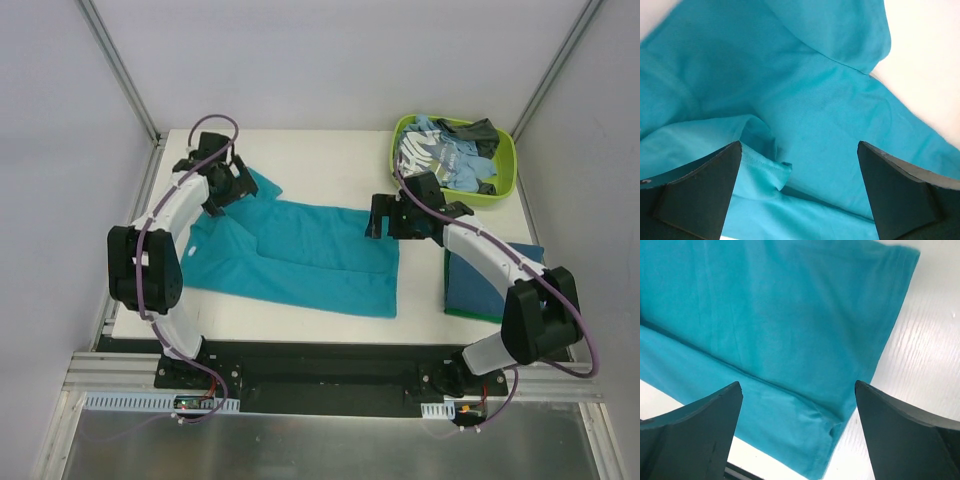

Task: Fold and stack the t-shirts
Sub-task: Fold the flattened tshirt in 1/3 of the way

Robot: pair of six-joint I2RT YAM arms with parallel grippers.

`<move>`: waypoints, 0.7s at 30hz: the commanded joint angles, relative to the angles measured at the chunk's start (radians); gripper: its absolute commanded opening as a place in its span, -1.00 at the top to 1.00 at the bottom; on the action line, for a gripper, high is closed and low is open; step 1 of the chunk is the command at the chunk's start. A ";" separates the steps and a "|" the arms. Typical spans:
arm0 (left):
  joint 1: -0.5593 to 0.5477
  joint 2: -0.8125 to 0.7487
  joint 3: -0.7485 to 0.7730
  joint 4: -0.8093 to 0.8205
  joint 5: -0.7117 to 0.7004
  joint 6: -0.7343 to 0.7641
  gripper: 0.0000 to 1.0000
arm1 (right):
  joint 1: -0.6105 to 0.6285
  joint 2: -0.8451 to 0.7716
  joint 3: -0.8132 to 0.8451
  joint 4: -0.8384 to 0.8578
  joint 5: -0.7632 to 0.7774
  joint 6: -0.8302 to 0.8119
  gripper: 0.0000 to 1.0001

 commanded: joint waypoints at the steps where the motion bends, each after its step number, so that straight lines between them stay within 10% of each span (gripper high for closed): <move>1: 0.052 0.078 0.177 -0.065 0.037 0.161 -0.98 | -0.005 0.067 0.104 -0.015 0.018 -0.042 -0.93; 9: 0.055 0.334 0.404 -0.116 0.250 0.288 -0.98 | -0.014 0.135 0.132 -0.009 -0.049 -0.058 -0.93; 21: 0.053 0.469 0.527 -0.122 0.164 0.244 -0.98 | 0.130 0.100 0.068 0.017 -0.152 -0.055 -0.93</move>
